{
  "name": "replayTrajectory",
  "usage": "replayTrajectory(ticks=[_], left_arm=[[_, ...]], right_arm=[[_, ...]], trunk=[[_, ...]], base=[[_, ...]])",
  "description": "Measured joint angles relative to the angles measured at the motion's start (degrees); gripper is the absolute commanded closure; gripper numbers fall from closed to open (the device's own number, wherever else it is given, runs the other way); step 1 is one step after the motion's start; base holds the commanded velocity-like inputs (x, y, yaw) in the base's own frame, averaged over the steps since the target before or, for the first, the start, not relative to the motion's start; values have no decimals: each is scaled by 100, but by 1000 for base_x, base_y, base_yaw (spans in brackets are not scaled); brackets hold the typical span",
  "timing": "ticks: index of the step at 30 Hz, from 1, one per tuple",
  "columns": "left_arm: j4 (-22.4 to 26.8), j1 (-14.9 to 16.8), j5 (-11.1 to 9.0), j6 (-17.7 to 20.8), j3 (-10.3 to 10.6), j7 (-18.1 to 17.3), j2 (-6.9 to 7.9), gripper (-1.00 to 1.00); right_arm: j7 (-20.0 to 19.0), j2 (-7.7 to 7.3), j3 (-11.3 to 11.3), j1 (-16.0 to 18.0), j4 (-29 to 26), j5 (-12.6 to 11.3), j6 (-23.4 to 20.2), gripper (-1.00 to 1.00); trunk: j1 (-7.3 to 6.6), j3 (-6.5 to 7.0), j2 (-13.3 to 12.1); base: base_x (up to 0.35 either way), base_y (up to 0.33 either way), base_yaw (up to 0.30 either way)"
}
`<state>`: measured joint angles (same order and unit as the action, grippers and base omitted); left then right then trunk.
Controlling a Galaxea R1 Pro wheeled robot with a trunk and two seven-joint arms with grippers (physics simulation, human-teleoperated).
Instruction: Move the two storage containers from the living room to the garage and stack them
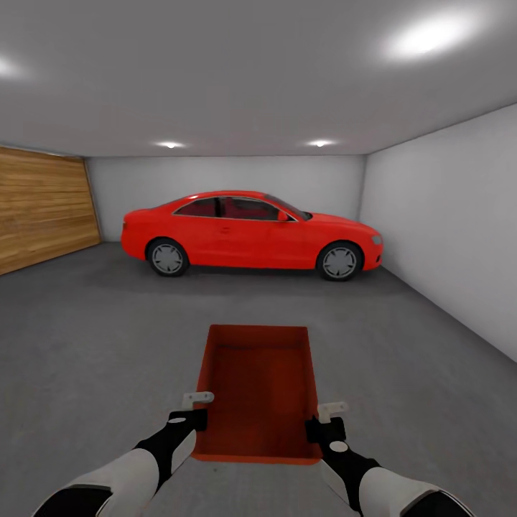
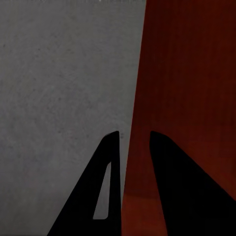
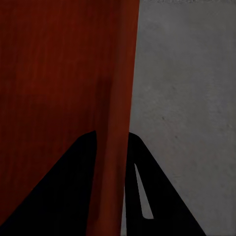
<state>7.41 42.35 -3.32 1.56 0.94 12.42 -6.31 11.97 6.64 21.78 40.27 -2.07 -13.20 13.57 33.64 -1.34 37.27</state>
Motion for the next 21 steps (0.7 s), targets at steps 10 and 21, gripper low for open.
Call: replayTrajectory(ticks=[10,21], left_arm=[[-1,0,-1,3,-2,0,0,100],[1,0,6,4,-5,-1,0,100]], right_arm=[[1,0,-4,0,-2,8,-8,100],[1,0,2,0,-2,-2,-5,100]], trunk=[[0,0,0],[0,0,1]], base=[[321,0,0],[321,0,0]])
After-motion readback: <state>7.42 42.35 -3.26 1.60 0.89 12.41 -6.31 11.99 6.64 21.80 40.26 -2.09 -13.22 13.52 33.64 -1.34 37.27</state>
